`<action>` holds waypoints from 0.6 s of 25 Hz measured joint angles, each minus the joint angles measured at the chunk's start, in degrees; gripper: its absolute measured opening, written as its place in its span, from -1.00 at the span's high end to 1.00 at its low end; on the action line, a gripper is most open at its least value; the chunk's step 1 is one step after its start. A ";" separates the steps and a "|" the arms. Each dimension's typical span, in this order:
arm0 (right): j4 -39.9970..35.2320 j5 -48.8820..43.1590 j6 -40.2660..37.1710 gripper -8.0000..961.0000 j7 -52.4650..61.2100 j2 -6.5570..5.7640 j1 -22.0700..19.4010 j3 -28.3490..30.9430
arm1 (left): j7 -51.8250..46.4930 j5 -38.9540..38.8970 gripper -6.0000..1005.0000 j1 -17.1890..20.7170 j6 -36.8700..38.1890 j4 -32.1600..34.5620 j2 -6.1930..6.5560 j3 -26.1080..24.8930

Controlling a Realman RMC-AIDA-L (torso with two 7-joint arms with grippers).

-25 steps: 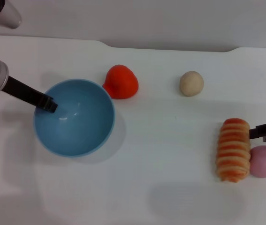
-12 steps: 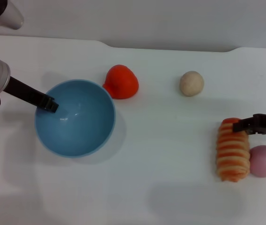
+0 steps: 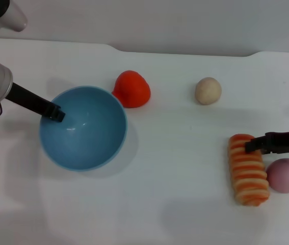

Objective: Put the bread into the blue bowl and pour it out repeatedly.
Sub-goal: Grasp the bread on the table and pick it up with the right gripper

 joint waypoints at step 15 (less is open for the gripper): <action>0.74 2.64 1.05 0.28 -6.01 -0.17 1.36 -2.41 | 0.55 0.02 0.96 -0.41 0.43 0.01 0.10 3.11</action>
